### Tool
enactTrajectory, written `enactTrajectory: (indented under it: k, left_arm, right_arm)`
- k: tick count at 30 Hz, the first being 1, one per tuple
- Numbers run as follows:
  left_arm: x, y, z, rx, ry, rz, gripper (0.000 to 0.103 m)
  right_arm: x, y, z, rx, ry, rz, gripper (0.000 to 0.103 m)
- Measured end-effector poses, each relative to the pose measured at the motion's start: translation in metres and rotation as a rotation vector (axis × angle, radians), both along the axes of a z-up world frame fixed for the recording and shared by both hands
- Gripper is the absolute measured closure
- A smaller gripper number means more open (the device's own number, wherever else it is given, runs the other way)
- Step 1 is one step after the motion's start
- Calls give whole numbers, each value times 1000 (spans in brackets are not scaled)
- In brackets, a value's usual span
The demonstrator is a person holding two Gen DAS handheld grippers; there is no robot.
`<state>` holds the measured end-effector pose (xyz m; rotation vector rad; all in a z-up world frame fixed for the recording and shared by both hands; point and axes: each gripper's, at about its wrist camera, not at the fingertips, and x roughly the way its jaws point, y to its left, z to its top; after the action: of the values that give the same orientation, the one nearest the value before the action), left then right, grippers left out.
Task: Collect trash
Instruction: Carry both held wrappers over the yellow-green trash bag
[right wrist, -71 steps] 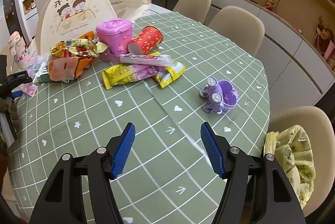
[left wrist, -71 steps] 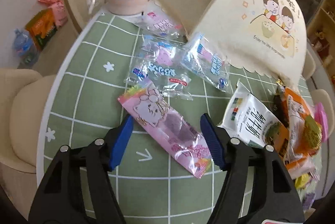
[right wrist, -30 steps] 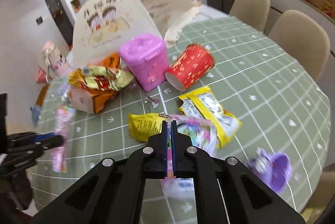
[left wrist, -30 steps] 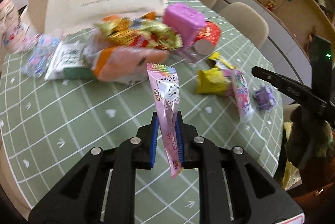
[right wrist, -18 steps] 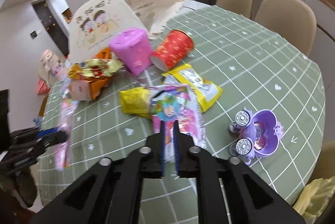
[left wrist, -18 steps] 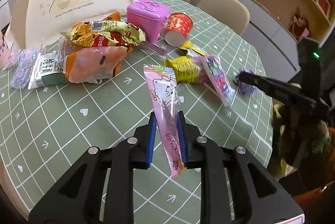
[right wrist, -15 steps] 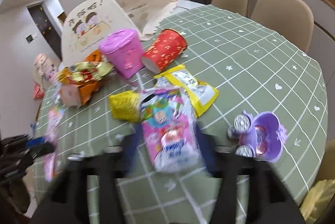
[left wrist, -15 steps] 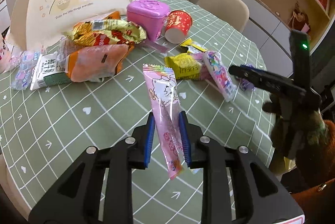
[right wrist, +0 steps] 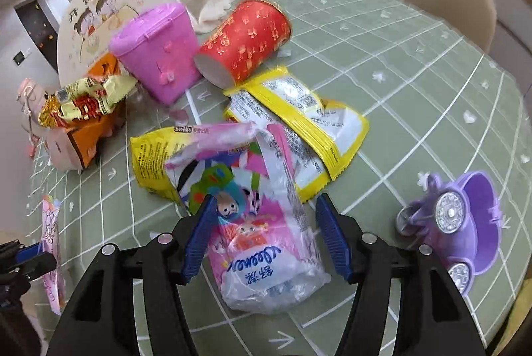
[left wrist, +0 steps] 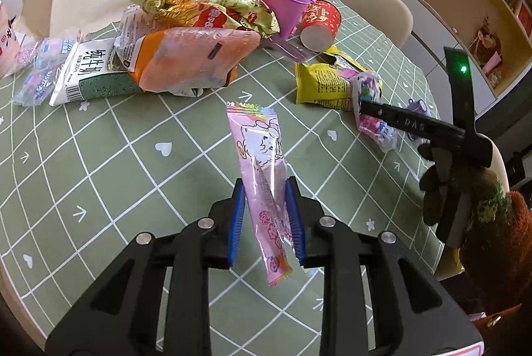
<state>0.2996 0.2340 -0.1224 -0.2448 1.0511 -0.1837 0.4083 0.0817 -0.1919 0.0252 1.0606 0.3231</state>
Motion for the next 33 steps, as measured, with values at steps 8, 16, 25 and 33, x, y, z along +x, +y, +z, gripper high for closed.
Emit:
enactTrajectory:
  k: [8, 16, 25, 33]
  left_arm:
    - [12, -2, 0, -42, -20, -13, 79]
    - [12, -23, 34, -30, -102, -3, 79]
    - [4, -104, 103, -32, -271, -79, 79]
    - [-6, -227, 116, -66, -290, -287, 79]
  right_arm:
    - [-13, 6, 12, -10, -1, 3, 86]
    - [-55, -14, 79, 25, -117, 1, 91]
    - [-116, -105, 155, 22, -272, -102, 91]
    - [-172, -232, 169, 7, -318, -262, 91]
